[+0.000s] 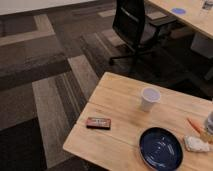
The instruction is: Place the pepper on the white sponge
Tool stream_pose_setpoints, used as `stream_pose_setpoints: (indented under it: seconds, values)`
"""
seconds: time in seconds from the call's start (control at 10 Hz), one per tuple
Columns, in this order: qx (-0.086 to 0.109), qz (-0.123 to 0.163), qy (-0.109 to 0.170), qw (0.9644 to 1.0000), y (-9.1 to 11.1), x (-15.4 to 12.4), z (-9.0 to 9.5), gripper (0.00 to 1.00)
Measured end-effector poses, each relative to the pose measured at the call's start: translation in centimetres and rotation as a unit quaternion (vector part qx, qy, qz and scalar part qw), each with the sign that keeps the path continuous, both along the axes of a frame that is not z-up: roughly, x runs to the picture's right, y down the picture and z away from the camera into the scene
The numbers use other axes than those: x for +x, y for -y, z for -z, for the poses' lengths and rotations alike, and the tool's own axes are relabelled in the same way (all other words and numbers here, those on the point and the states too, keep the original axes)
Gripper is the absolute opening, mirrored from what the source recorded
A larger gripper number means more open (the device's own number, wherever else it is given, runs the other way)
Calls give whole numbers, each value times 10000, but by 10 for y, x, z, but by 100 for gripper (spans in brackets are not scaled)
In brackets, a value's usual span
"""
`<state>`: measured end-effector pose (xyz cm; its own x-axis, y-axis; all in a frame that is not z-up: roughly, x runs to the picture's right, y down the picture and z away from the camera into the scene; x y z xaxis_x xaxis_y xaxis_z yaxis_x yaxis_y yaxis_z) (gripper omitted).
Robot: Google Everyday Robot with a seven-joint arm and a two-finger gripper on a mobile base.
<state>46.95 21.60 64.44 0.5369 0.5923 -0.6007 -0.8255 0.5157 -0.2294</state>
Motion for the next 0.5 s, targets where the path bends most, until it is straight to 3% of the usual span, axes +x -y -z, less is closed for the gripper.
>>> stream_pose_setpoints:
  seconds: [0.5]
  values:
    - [158,-351,-119,9992,-36,2,5,0]
